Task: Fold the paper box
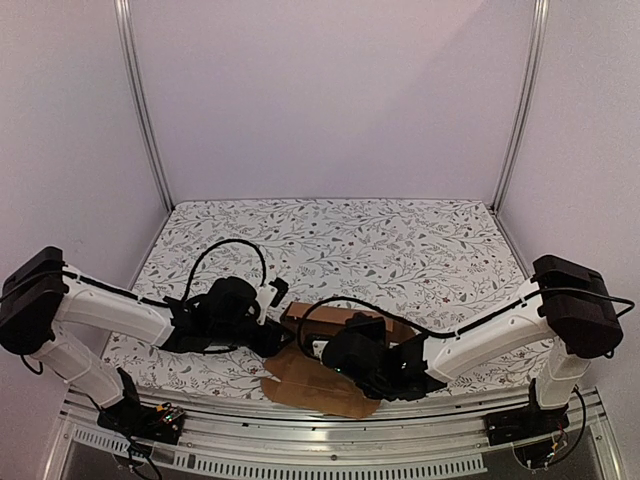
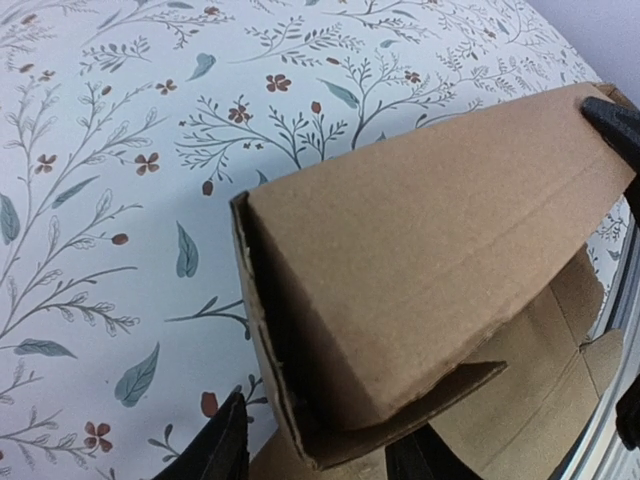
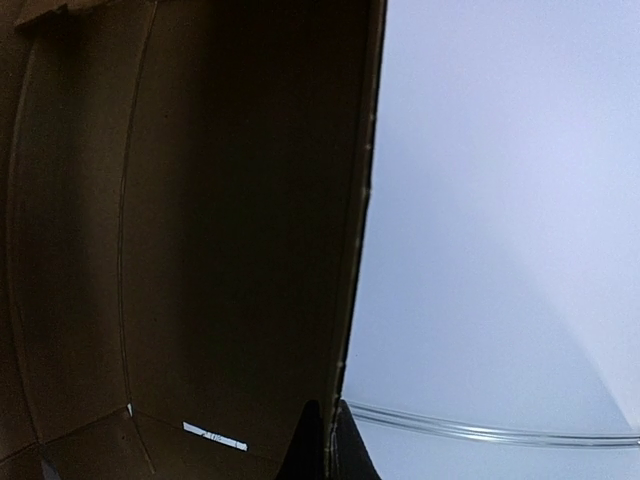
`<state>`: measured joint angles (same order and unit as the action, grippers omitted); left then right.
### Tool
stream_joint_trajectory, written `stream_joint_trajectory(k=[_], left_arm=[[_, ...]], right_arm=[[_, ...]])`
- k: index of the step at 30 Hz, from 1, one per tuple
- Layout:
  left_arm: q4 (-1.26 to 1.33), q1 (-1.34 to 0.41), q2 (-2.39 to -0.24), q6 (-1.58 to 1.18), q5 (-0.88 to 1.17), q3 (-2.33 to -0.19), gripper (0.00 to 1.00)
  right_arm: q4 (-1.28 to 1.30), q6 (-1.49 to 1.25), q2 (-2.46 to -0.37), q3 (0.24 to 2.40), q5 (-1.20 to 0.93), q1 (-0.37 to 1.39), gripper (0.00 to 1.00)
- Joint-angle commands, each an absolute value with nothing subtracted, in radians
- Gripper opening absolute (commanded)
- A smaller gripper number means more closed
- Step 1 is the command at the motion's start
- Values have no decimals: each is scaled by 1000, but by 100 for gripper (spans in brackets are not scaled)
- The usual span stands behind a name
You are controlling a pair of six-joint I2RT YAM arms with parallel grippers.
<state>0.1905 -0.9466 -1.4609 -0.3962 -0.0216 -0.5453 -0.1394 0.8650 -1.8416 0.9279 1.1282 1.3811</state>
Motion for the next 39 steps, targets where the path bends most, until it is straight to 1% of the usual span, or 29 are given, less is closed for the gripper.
stream_joint_trajectory(k=[1,5,16,21,29,37,39], left_arm=[[241,-974,-1493,-408,-90,-567,45],[274,-983,-1508,-419,-109,-567,42],[321,-999,-1556,-407,-138,-600,39],[332,-1009,-1573,-402,-158,-604,35],[342,-1020,-1592,-403,-176,-614,19],[346,-1029,-1608,-399,-183,-634,5],[343,-1031,-1610,-396,-185,-638,0]], right_arm=[[-54,800,-1864,920,1134,1393,0],[-22,758,-1868,917,1134,1393,0],[76,662,-1897,958,1123,1415,0],[139,598,-1901,978,1116,1417,0],[224,518,-1912,1016,1108,1420,0],[302,432,-1921,1064,1067,1420,0],[313,409,-1916,1070,1044,1420,2]])
